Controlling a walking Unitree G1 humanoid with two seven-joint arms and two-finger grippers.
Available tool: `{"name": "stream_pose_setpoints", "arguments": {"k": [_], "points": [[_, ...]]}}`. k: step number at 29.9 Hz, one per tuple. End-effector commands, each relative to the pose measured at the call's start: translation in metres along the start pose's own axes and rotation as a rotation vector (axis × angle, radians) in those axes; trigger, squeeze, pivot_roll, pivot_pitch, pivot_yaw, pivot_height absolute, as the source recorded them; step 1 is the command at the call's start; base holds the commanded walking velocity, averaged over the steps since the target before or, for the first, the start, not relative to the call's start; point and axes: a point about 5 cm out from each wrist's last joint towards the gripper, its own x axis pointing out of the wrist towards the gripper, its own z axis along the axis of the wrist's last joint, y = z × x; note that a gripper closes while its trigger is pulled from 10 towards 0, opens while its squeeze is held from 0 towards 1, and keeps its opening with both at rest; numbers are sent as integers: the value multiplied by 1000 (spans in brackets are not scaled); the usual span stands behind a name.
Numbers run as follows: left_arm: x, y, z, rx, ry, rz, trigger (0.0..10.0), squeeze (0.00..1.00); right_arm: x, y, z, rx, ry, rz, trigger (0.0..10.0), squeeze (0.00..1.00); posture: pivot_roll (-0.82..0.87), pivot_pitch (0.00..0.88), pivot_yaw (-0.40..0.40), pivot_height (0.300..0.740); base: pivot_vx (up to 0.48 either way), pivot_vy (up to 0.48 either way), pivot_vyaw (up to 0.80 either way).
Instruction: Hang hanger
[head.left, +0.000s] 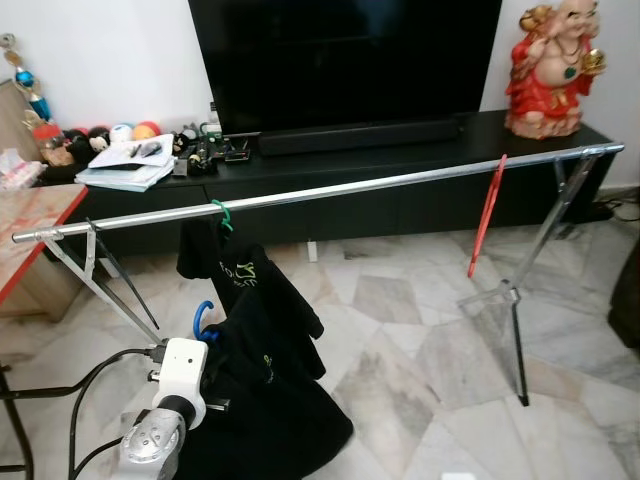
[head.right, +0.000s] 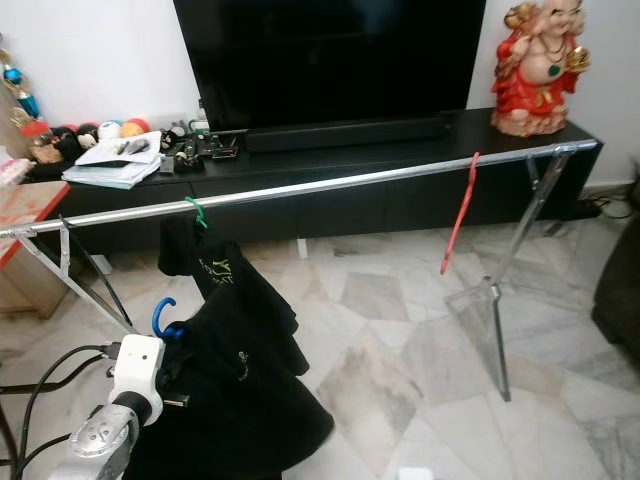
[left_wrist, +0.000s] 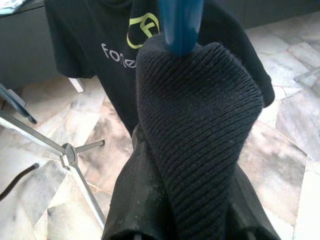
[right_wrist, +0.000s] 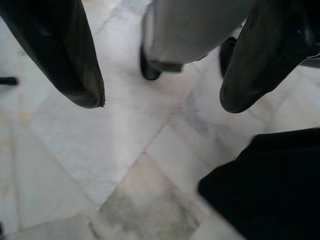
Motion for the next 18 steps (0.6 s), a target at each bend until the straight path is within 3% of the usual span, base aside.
{"name": "stream_pose_setpoints", "arguments": {"k": [1, 18], "points": [[-4, 10, 1, 32, 1, 28, 10000, 0, 1, 12, 0, 7, -1, 36, 10000, 0, -100, 24, 85, 740, 0, 0, 0], [-2, 4, 4, 41, -1, 5, 10000, 0, 0, 14, -3, -17, 15, 46, 10000, 0, -92, 36, 84, 740, 0, -446, 0]]}}
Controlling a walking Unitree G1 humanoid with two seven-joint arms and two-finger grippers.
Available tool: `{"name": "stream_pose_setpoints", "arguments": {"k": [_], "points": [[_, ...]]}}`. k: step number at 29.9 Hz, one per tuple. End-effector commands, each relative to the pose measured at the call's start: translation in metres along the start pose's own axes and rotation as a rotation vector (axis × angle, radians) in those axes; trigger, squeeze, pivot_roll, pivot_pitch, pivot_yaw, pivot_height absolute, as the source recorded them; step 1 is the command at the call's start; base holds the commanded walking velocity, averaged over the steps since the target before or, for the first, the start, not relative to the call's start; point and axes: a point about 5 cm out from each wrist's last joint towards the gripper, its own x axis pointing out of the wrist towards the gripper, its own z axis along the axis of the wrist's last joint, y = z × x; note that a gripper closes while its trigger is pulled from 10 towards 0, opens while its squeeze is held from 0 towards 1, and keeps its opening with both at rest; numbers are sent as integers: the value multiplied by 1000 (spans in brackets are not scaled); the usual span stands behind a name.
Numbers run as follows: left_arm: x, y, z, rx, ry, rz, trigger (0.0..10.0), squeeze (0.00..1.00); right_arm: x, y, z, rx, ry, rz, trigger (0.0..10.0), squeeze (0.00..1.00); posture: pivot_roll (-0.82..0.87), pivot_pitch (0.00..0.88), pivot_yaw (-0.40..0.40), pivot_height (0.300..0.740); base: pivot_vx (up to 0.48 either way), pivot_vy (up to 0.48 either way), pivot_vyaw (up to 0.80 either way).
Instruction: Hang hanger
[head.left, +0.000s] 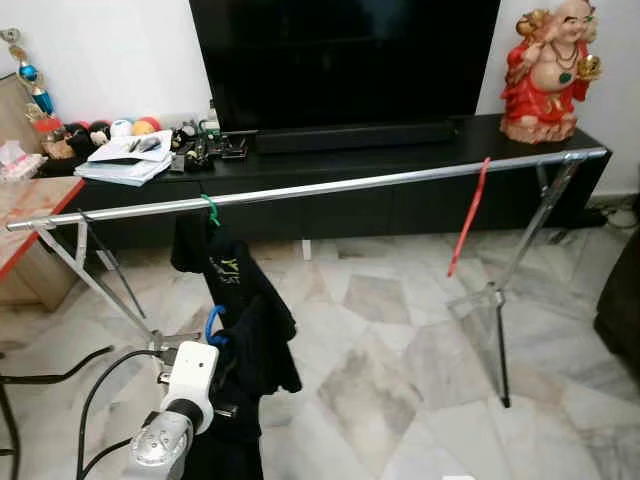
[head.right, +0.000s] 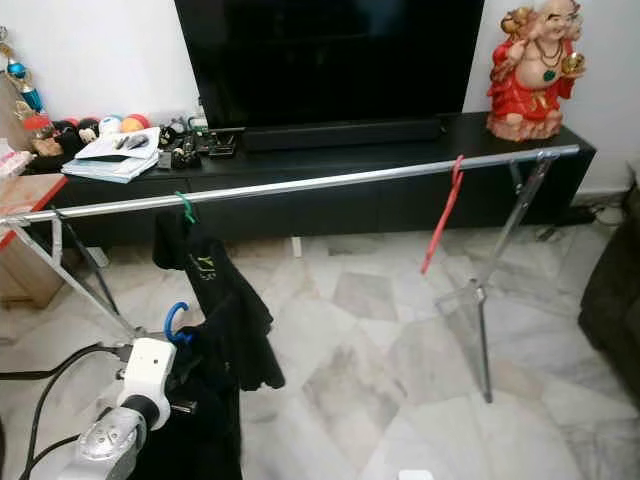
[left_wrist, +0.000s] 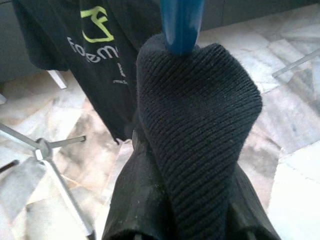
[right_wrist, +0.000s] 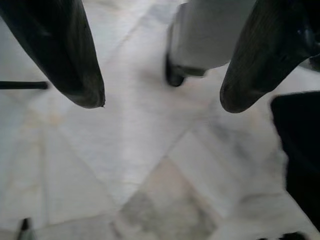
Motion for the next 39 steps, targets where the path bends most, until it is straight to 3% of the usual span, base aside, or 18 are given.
{"name": "stream_pose_setpoints", "arguments": {"k": [1, 13, 19, 24, 32, 39], "points": [[0, 7, 8, 19, -25, 18, 10000, 0, 1, 10, -1, 1, 8, 27, 10000, 0, -92, 36, 84, 740, 0, -480, 0], [1, 2, 9, 21, -23, 7, 10000, 0, 0, 9, -3, -19, 18, 28, 10000, 0, -94, 38, 78, 740, 0, -455, 0], [1, 5, 6, 32, -9, 26, 10000, 0, 0, 8, -4, -25, 22, 26, 10000, 0, -94, 40, 72, 740, 0, 0, 0], [-1, 18, 6, 57, -13, 77, 10000, 0, -1, 6, -6, -29, 31, 24, 10000, 0, -90, 38, 62, 740, 0, 0, 0], [0, 14, 5, 57, -9, 74, 10000, 0, -1, 3, -6, -41, 34, 24, 10000, 0, -105, 27, 27, 740, 0, 0, 0], [5, 8, 5, 77, -27, 77, 10000, 0, -1, -12, 0, -89, 29, 6, 10000, 0, -90, 13, -18, 740, 0, 0, 0]]}}
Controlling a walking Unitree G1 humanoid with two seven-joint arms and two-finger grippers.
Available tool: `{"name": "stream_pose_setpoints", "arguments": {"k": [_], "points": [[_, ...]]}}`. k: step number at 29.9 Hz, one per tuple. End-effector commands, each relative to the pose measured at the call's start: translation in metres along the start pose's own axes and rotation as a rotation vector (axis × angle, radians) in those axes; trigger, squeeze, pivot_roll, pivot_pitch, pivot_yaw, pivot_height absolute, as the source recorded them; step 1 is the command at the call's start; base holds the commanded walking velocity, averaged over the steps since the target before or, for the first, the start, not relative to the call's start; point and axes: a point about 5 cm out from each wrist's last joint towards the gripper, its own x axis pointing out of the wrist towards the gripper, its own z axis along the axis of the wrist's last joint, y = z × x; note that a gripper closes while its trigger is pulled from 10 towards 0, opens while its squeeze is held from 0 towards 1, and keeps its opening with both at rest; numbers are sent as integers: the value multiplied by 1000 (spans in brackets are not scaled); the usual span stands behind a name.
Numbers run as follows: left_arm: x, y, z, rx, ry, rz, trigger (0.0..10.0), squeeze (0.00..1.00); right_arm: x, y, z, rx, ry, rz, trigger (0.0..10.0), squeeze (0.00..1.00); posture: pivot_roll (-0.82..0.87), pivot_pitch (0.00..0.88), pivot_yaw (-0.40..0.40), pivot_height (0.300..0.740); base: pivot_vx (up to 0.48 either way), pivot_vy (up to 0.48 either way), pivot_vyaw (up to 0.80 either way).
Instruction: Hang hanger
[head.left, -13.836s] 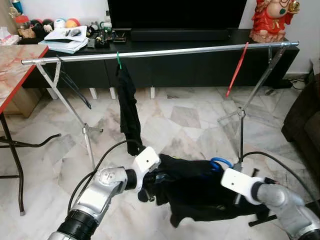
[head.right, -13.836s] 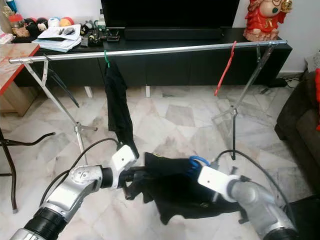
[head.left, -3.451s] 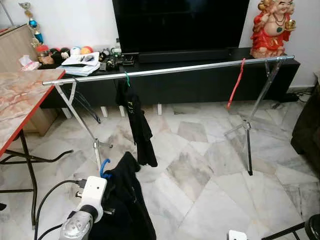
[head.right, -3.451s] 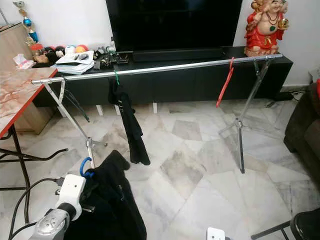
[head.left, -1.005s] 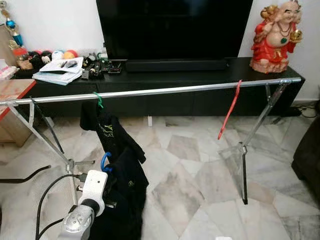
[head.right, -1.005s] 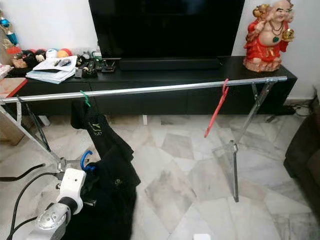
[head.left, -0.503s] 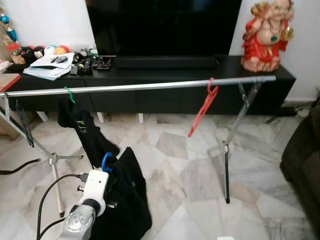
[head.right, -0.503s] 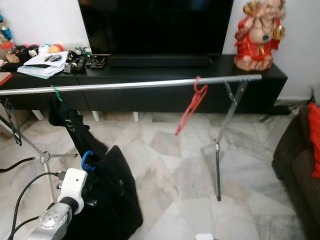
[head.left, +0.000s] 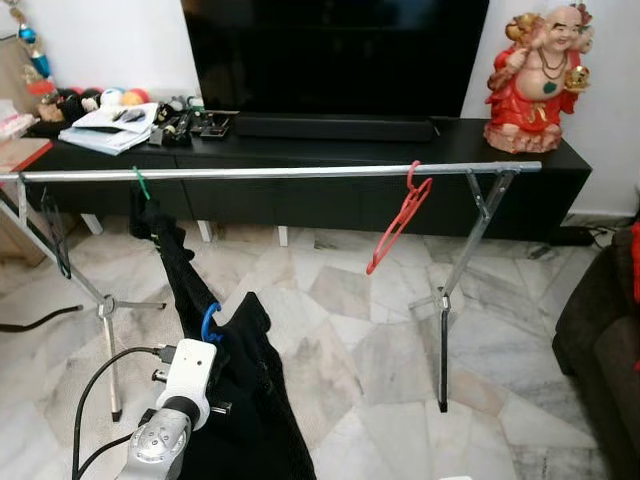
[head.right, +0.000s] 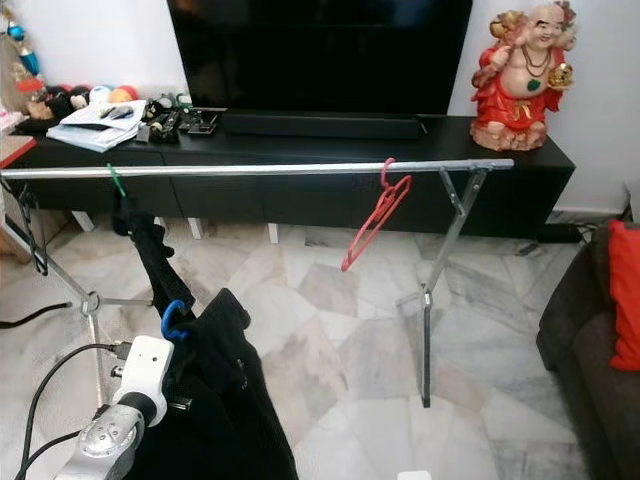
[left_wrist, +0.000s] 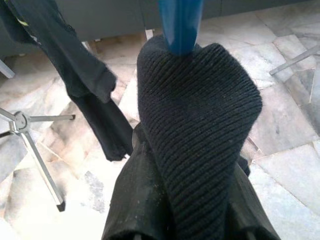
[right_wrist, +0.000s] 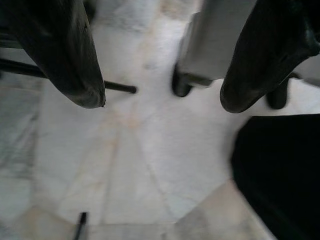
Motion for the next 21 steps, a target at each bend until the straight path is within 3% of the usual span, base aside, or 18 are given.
{"name": "stream_pose_setpoints", "arguments": {"k": [1, 5, 21], "points": [[3, 1, 12, 27, -56, 6, 10000, 0, 0, 1, -2, -15, 14, 7, 10000, 0, -90, 13, -18, 740, 0, 0, 0], [1, 2, 9, 39, -47, -2, 10000, 0, 0, -7, 4, -15, 4, -15, 10000, 0, -97, 13, -17, 740, 291, 0, 0], [4, 4, 12, 57, -55, -16, 10000, 0, 1, 2, 1, 15, 7, 0, 10000, 0, -92, 10, 21, 740, 351, 0, 0]]}}
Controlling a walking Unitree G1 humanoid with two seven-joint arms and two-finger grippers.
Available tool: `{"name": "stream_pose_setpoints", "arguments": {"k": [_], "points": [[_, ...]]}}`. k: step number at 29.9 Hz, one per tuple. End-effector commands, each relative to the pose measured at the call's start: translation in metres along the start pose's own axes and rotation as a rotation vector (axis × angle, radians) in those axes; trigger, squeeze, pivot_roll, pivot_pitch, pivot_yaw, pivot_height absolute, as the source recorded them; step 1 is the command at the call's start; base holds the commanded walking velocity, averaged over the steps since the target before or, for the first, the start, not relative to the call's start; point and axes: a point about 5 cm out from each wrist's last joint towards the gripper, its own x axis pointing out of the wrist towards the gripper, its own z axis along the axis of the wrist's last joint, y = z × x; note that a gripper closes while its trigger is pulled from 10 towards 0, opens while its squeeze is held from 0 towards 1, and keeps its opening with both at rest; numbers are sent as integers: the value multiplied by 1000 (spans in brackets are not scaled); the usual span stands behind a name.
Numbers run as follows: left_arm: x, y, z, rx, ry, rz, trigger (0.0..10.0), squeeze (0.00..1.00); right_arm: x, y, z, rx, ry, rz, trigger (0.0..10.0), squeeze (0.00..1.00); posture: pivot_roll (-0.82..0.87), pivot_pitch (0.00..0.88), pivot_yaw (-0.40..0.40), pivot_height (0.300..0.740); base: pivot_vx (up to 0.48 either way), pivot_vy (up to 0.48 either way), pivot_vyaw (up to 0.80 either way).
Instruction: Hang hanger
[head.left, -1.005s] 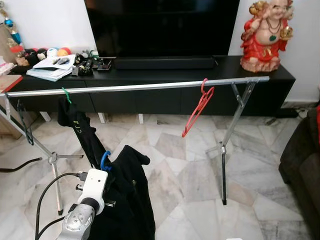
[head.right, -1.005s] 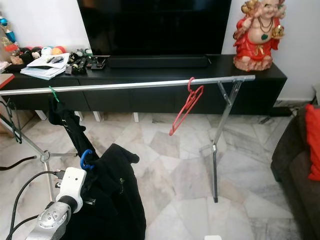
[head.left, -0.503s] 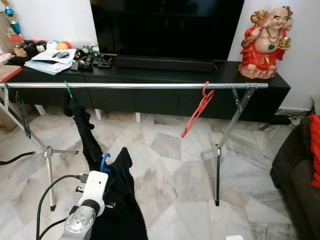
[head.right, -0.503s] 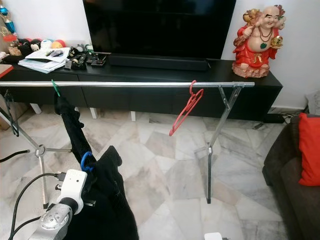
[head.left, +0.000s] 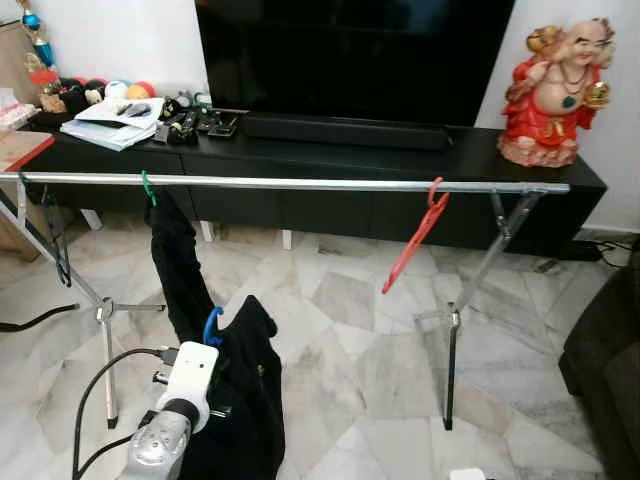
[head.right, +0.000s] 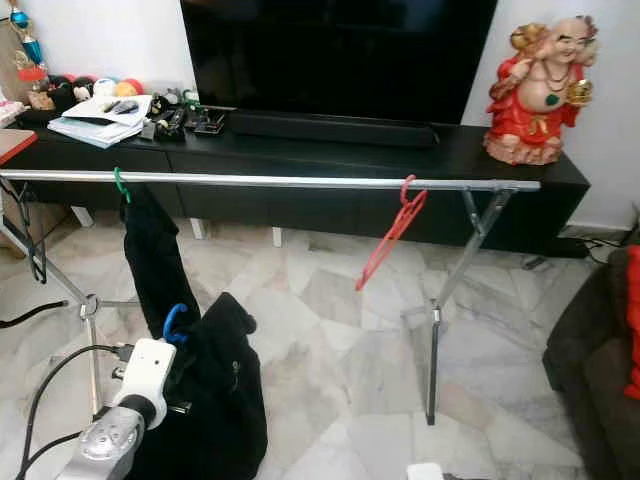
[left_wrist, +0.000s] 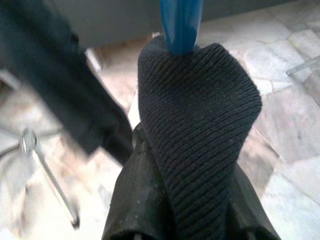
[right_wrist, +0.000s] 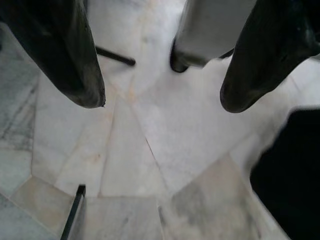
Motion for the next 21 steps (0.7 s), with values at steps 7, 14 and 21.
{"name": "stream_pose_setpoints", "arguments": {"k": [7, 14, 21], "points": [[6, -2, 15, 13, -69, -24, 10000, 0, -2, -1, -9, 30, 26, -15, 10000, 0, -90, 2, 28, 740, 371, 0, 0], [6, -2, 15, 18, -70, -25, 10000, 0, -2, 1, -10, 37, 24, -11, 10000, 0, -88, 13, 23, 740, 372, 0, 0], [2, 2, 11, 48, -59, -28, 10000, 0, -2, 1, -9, 37, 24, -12, 10000, 0, -81, 21, 17, 740, 201, 0, 0]]}}
